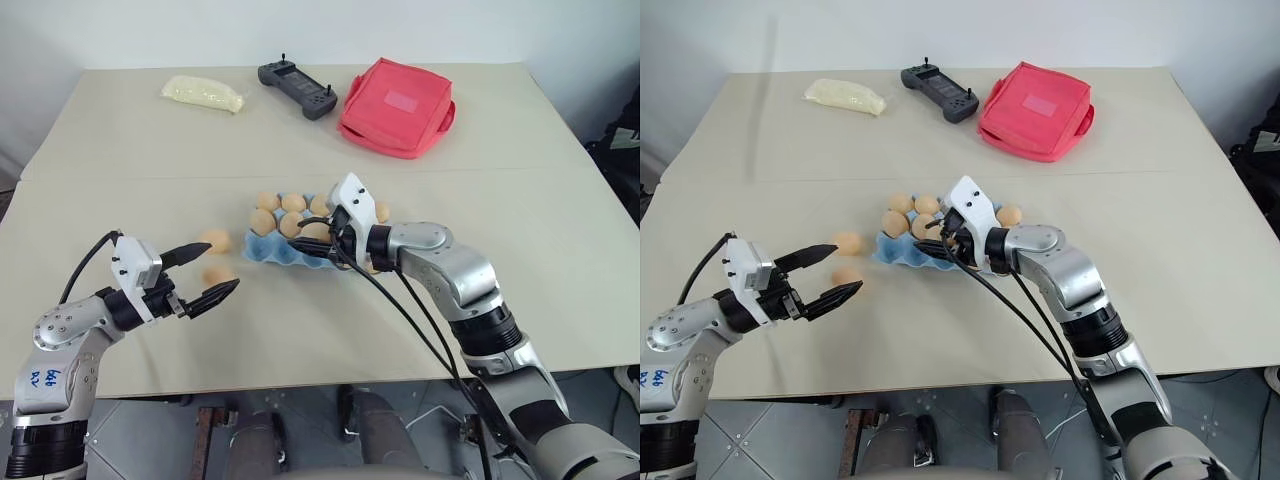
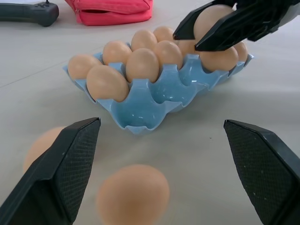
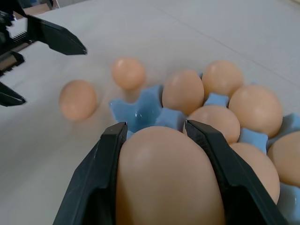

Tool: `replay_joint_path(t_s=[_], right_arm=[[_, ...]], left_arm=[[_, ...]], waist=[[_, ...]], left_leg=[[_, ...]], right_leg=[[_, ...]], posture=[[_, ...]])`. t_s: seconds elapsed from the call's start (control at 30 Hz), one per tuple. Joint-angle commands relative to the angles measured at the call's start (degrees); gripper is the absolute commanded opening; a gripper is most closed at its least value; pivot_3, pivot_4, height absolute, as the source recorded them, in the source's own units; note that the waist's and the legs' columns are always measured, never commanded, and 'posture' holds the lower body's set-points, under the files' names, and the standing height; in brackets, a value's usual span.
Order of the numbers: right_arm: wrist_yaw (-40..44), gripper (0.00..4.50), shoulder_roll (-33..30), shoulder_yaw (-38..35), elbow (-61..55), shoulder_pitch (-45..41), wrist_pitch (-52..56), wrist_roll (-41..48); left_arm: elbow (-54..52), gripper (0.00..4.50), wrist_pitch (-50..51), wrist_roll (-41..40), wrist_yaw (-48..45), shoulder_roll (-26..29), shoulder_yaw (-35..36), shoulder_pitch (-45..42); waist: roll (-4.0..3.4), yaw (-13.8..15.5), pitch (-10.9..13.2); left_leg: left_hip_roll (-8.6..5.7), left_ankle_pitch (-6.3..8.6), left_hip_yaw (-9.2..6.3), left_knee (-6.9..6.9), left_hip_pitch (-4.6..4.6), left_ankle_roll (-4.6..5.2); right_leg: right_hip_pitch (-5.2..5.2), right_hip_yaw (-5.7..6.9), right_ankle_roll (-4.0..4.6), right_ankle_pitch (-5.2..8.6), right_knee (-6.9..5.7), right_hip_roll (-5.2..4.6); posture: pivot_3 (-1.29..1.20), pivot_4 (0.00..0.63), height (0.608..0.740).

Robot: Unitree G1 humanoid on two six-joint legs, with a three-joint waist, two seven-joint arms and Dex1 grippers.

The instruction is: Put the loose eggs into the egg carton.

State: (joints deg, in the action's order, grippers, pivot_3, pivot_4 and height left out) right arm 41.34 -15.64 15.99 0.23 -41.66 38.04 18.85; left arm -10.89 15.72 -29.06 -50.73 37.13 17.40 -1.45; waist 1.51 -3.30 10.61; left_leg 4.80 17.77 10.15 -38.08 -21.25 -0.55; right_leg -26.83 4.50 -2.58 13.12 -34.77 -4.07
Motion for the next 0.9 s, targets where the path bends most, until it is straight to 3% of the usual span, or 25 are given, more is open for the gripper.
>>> replay_joint_path(t_s=[0.03, 0.23, 0.5, 0.63, 0.9], right_arm=[[0.39, 2.39, 1.3, 0.29, 0.33, -0.64, -2.49, -1.13], [1.21, 4.43, 2.28, 0.54, 0.32, -0.51, -3.19, -1.95], [2.41, 4.47, -0.03, -2.69, -0.51, -1.08, -5.11, -2.11], [5.52, 4.47, -3.75, -6.94, -2.23, 0.46, -11.07, -0.79], [19.14, 4.47, -12.28, -12.24, 4.23, 3.72, -23.88, 1.4]], left_arm=[[-2.79, 4.5, -1.19, -0.55, 0.45, 0.78, 2.09, 0.64], [-2.95, 4.5, -1.16, -0.49, 0.91, 0.82, 2.51, 0.86], [-3.41, 4.5, -1.86, 1.12, 5.48, 0.18, 3.82, 0.7], [-5.19, 4.5, 0.69, 2.07, 12.72, -0.53, 7.08, 1.29], [-13.5, 4.5, 6.95, 1.93, 25.75, -5.48, 15.24, 9.94]], waist=[[0.0, 0.07, 0.0], [0.0, 0.05, 0.0], [0.0, 0.08, 0.0], [0.0, 0.13, 0.0], [0.01, 0.11, 0.0]], left_leg=[[0.0, 0.0, 0.0, 0.0, -0.01, -0.01], [0.0, 0.0, 0.01, 0.0, -0.01, -0.02], [0.01, 0.01, 0.01, 0.02, -0.03, -0.03], [-0.01, 0.01, 0.01, 0.03, -0.07, -0.02], [0.02, 0.07, 0.05, 0.12, -0.04, -0.05]], right_leg=[[-0.01, 0.01, 0.01, 0.0, 0.0, 0.0], [-0.03, -0.01, 0.01, 0.0, 0.0, -0.02], [-0.06, -0.01, 0.01, 0.01, 0.0, -0.05], [-0.08, -0.01, 0.0, 0.0, 0.02, -0.06], [-0.09, -0.02, -0.01, 0.0, 0.12, 0.05]], posture=[[0.0, 0.15, 0.74], [0.0, 0.15, 0.74], [0.0, 0.15, 0.74], [0.0, 0.15, 0.74], [0.0, 0.15, 0.74]])
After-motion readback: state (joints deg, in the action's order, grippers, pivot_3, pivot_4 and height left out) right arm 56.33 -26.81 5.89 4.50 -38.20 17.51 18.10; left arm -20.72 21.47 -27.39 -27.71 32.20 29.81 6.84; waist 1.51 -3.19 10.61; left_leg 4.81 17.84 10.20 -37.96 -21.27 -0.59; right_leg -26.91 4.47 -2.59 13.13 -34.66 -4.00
